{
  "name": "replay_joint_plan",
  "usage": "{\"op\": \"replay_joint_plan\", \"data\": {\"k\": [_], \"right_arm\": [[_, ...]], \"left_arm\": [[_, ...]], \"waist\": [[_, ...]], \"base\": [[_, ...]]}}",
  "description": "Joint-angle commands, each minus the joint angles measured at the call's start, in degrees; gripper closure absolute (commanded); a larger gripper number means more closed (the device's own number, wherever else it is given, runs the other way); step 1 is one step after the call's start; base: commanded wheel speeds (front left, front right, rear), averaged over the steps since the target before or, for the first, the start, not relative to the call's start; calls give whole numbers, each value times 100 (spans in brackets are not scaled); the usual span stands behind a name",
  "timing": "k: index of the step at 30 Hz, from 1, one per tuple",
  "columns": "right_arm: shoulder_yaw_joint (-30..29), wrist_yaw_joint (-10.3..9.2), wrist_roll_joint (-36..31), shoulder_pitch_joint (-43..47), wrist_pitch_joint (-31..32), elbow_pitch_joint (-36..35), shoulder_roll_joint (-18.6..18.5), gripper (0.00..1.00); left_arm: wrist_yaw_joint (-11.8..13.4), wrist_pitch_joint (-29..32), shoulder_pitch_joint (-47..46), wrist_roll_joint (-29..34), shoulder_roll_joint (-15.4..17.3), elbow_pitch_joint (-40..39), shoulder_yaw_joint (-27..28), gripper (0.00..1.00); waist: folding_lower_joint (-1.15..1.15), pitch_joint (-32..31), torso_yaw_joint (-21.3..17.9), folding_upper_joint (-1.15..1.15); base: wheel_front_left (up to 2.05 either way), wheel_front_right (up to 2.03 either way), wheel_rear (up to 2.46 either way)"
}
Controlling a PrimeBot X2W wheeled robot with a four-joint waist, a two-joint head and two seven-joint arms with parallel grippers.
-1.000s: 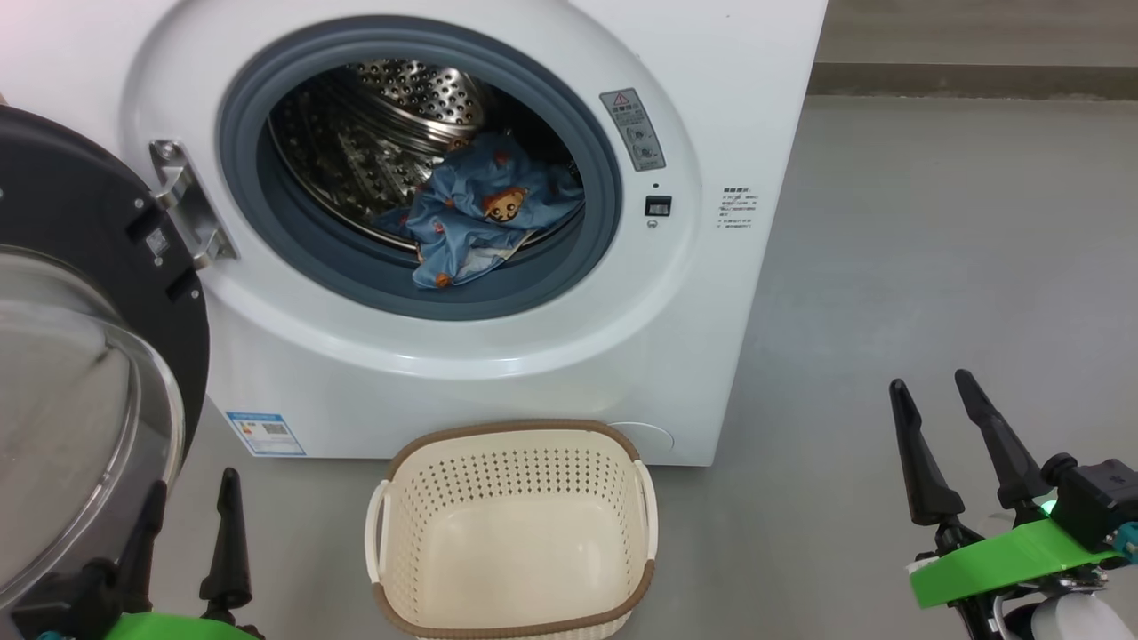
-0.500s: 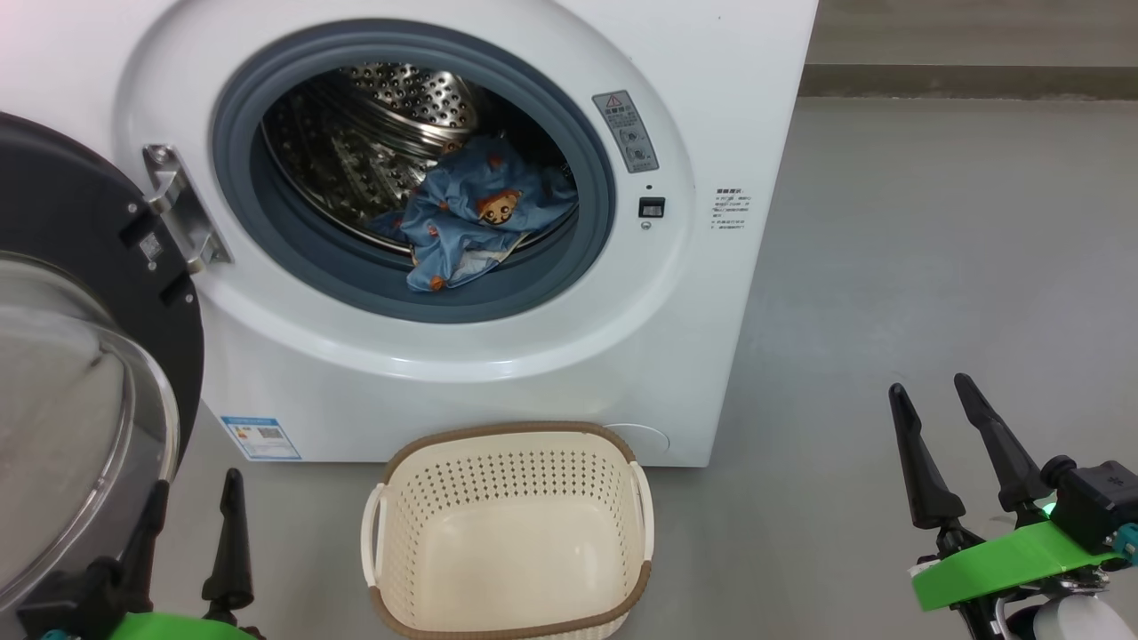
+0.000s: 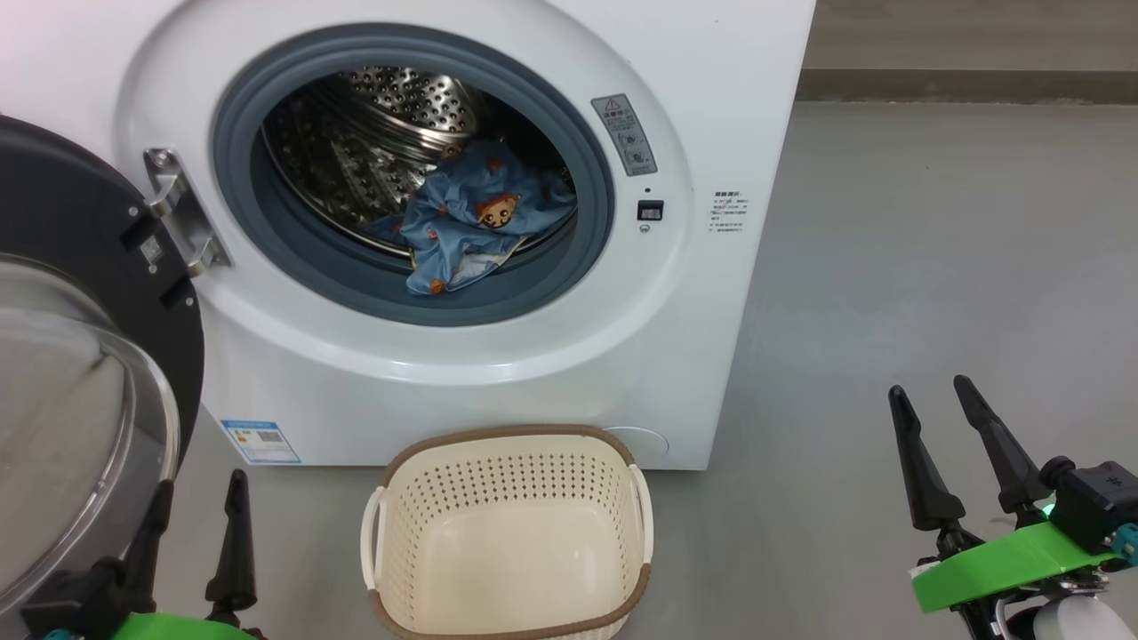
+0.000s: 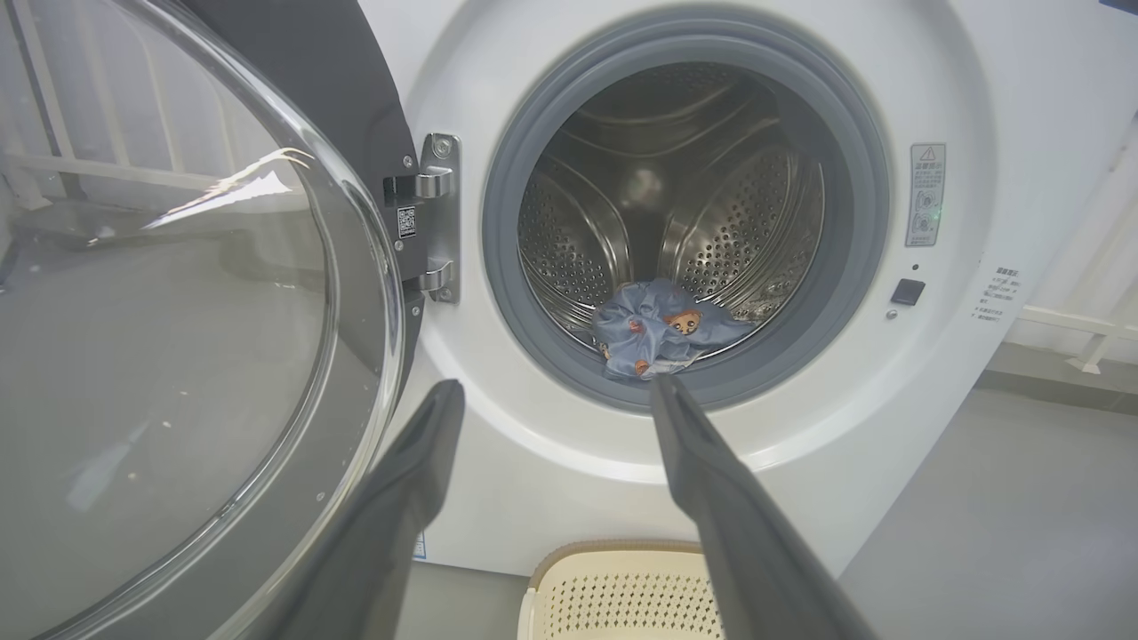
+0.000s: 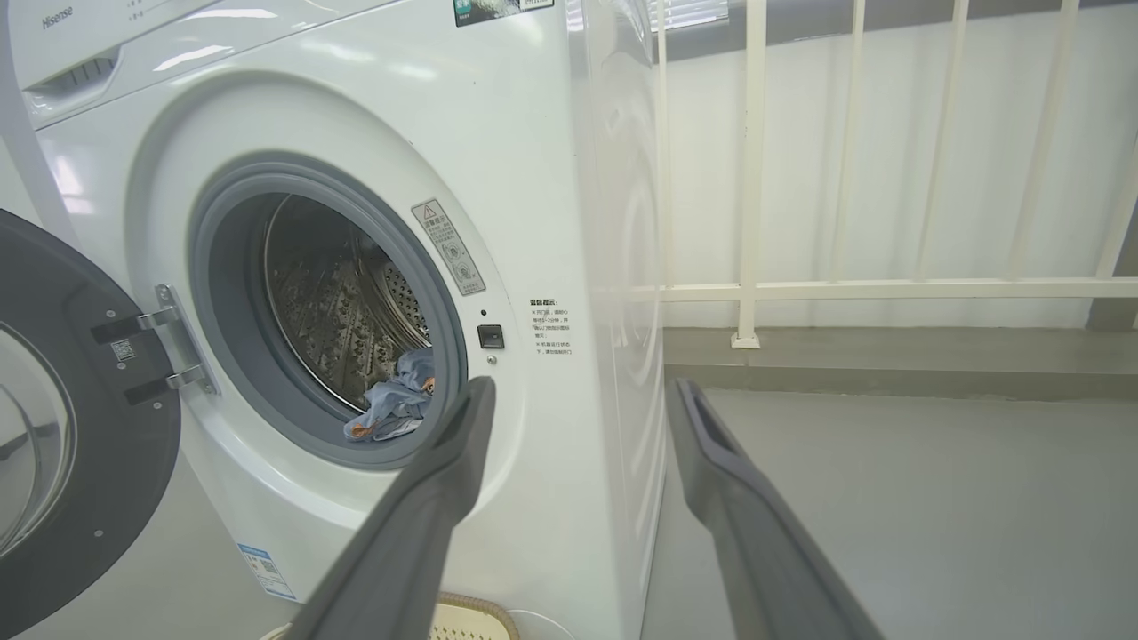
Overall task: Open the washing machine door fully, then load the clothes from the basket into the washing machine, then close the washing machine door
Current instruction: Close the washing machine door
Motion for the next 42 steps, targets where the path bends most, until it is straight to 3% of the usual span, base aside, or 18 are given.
{"op": "replay_joint_plan", "data": {"k": [1,18,42], "right_arm": [[144,26,73,-107,-45,-110,-100,0],[132,26,78,-138,-45,-97,-81,0],[119,26,89,-122,-45,-99,-82,0]], "left_arm": [[-9,-38,-112,16,186,-99,187,0],[-14,-38,-146,-33,157,-69,237,0],[-15,-38,-127,-19,127,-60,265,0]], "waist": [[0,-5,-1,0],[0,-1,-19,0],[0,-64,-31,0]], "base": [[0,0,0],[-5,5,0],[-72,72,0]]}}
